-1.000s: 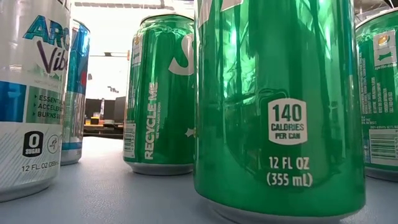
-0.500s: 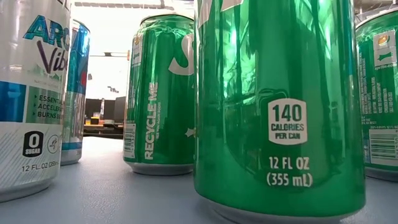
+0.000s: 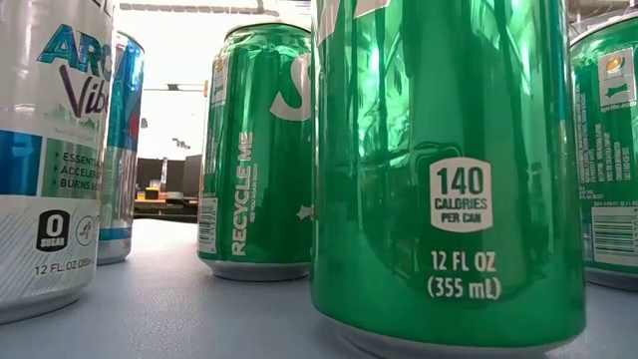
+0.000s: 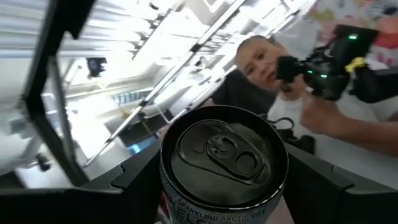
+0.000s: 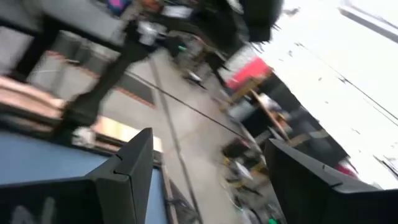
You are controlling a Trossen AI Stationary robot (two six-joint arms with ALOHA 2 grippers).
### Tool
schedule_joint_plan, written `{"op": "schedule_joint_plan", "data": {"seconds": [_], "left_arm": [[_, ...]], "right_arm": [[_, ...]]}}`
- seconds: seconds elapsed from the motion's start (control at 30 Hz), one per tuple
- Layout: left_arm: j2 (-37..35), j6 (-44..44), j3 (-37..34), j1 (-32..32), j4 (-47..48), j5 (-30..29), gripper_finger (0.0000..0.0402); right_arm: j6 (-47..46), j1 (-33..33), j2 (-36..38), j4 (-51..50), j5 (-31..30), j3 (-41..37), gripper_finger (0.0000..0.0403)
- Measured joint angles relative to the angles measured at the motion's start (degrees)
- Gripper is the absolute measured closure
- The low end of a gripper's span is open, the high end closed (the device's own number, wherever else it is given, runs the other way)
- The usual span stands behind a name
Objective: Place canned beverage on shelf
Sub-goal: Put the white blue soda can on the shelf
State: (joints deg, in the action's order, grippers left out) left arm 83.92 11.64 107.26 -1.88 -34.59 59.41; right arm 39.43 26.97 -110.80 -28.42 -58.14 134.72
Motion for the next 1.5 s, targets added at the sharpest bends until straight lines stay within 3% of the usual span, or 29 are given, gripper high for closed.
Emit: {"op": "schedule_joint_plan", "data": {"seconds": [0.1,0.27,0.57,0.77,0.97,1.5], "left_arm": [[0.0,0.02,0.0,0.59,0.0,-1.6,0.015],[0.0,0.61,0.0,2.17,0.0,-2.23,0.015],[0.09,3.63,0.0,4.12,-2.67,-5.02,0.015],[0.0,2.81,-0.18,4.06,-4.14,-6.46,0.015],[0.28,2.73,-0.26,4.86,-3.69,-6.57,0.015],[0.37,5.94,-0.35,9.67,-1.36,-7.46,0.015]], "right_arm": [[-0.01,-0.03,0.02,2.04,-3.64,0.02,0.0138],[2.08,0.4,-0.04,9.03,-4.21,0.0,0.0138],[20.99,5.98,-0.02,27.76,-7.73,0.0,0.0138],[30.16,8.41,-0.02,37.64,-4.13,0.0,0.0138],[31.64,8.45,0.01,38.53,-1.07,0.0,0.0138],[31.55,8.67,0.02,38.7,-1.77,0.0,0.0138]]}}
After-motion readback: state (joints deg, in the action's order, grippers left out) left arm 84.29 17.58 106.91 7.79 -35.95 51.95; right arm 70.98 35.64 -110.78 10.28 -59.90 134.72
